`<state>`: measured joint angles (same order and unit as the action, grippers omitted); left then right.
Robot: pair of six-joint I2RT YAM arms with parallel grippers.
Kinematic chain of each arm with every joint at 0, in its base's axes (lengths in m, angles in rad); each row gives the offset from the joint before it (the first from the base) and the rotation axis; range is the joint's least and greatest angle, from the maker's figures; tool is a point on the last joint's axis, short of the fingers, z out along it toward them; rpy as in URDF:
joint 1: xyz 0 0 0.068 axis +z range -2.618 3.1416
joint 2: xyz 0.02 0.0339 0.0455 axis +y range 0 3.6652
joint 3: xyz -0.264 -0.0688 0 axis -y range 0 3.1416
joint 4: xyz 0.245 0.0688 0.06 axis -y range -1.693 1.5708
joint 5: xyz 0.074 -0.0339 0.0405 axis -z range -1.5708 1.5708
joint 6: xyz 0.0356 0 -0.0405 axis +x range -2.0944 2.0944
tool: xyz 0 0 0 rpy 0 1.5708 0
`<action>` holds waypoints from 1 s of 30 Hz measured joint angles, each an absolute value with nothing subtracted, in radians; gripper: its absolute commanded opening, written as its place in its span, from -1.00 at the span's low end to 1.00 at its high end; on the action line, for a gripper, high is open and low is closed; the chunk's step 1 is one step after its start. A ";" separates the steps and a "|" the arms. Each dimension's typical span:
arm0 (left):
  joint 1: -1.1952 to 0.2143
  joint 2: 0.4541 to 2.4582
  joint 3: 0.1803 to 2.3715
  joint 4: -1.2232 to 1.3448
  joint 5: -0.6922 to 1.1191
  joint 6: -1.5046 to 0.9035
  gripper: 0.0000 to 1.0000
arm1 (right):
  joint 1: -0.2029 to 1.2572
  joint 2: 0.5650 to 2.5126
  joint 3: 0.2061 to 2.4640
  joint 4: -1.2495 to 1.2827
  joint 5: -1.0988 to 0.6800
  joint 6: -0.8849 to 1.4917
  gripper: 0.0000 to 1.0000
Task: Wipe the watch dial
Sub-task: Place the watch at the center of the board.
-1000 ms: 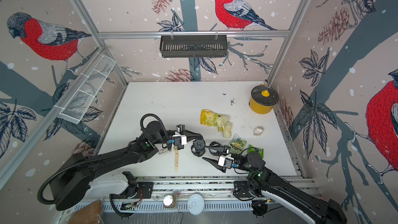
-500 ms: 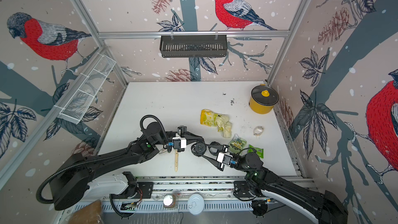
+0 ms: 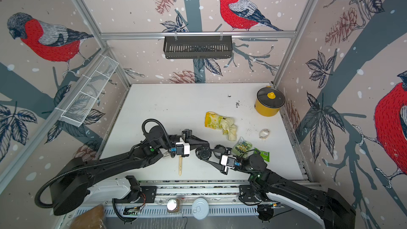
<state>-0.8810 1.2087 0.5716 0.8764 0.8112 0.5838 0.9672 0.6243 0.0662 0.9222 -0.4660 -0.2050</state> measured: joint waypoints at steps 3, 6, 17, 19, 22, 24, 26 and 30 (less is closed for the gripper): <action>-0.881 1.201 0.573 0.858 0.807 0.604 -1.00 | 0.966 0.625 0.080 0.918 -0.488 -0.205 -0.11; -0.883 1.198 0.573 0.843 0.799 0.623 -1.00 | 0.965 0.639 0.087 0.917 -0.510 -0.201 -0.17; -0.885 1.186 0.588 0.807 0.762 0.674 -1.00 | 0.963 0.713 0.116 0.928 -0.570 -0.160 -0.90; -0.887 1.178 0.590 0.800 0.768 0.693 -1.00 | 0.963 0.698 0.110 0.922 -0.572 -0.160 -0.91; -0.888 1.166 0.591 0.773 0.775 0.729 -0.96 | 0.963 0.668 0.102 0.906 -0.576 -0.162 -0.94; -0.889 1.161 0.591 0.762 0.778 0.748 -0.79 | 0.964 0.651 0.102 0.887 -0.578 -0.167 -0.95; -0.890 1.156 0.591 0.750 0.779 0.765 -0.26 | 0.964 0.639 0.102 0.868 -0.578 -0.184 -0.95; -0.891 1.139 0.585 0.736 0.785 0.782 0.08 | 0.961 0.623 0.109 0.865 -0.533 -0.204 -0.95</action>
<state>-0.8906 1.1393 0.5846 0.7361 0.7853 0.7822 0.9611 0.6231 0.1089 0.8646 -0.5335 -0.2043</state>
